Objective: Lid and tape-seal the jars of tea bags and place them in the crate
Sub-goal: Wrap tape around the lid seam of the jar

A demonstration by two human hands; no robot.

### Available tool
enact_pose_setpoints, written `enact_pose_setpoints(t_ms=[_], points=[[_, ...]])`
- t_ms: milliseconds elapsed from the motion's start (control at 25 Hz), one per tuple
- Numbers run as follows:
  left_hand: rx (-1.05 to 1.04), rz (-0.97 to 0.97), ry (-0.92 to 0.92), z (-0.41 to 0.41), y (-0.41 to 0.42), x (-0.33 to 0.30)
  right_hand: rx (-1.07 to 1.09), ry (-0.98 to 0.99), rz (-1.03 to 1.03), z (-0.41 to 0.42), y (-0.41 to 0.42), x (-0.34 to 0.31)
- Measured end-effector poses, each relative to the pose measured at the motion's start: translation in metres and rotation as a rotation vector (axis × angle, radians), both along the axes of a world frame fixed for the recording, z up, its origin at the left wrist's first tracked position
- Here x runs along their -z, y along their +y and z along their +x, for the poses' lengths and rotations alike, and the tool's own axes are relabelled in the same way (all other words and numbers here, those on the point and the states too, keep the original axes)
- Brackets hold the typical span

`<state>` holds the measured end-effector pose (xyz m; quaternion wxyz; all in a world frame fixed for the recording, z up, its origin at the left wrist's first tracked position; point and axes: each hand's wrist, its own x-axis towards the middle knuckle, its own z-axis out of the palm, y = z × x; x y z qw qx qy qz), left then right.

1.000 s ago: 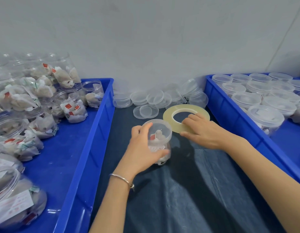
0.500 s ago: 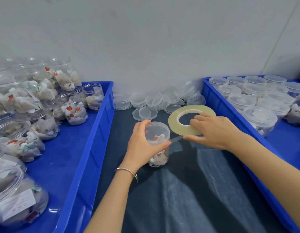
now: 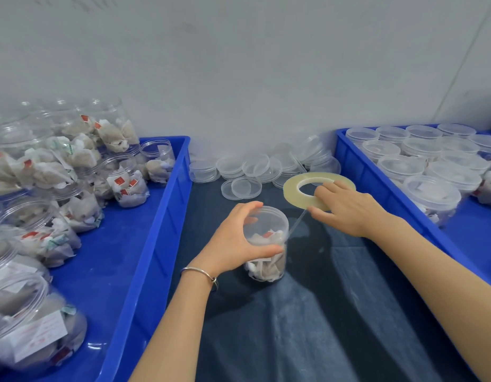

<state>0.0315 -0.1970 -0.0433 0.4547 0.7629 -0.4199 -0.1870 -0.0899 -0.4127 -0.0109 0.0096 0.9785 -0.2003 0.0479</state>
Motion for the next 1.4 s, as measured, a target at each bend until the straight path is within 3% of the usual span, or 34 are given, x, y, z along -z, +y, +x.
enact_pose_setpoints(t_ms=[240,480,560,720,840,920,1000,1080,1160,1320,1400], points=[[0.119,0.139,-0.004,0.006,0.005,-0.018,-0.102,0.011,0.048,0.030,0.013,0.000],[0.183,0.630,-0.263,0.007,-0.014,-0.058,-0.153,0.005,0.027,0.031,0.022,-0.006],[0.200,0.697,-0.360,0.003,-0.023,-0.060,-0.157,-0.005,0.066,0.027,0.025,-0.007],[0.287,0.587,-0.524,0.009,-0.023,-0.055,-0.126,0.027,0.145,0.020,0.032,-0.007],[0.306,0.571,-0.388,0.005,-0.021,-0.050,-0.102,0.036,0.158,0.020,0.036,-0.002],[0.139,0.523,-0.349,-0.010,-0.028,-0.039,-0.128,0.077,0.175,0.022,0.036,-0.001],[-0.079,0.442,-0.471,-0.023,-0.035,-0.026,-0.180,0.130,0.212,0.022,0.031,0.000],[-0.148,0.355,-0.581,-0.024,-0.036,-0.017,-0.211,0.151,0.293,0.017,0.022,-0.005],[-0.032,0.281,-0.565,-0.015,-0.030,-0.017,-0.248,0.172,0.271,0.011,0.012,-0.013],[0.273,0.194,-0.427,0.001,-0.019,-0.030,-0.280,0.210,-0.103,0.006,0.004,-0.027],[0.323,0.195,-0.335,0.007,-0.016,-0.034,-0.251,0.201,-0.139,0.005,0.007,-0.025]])
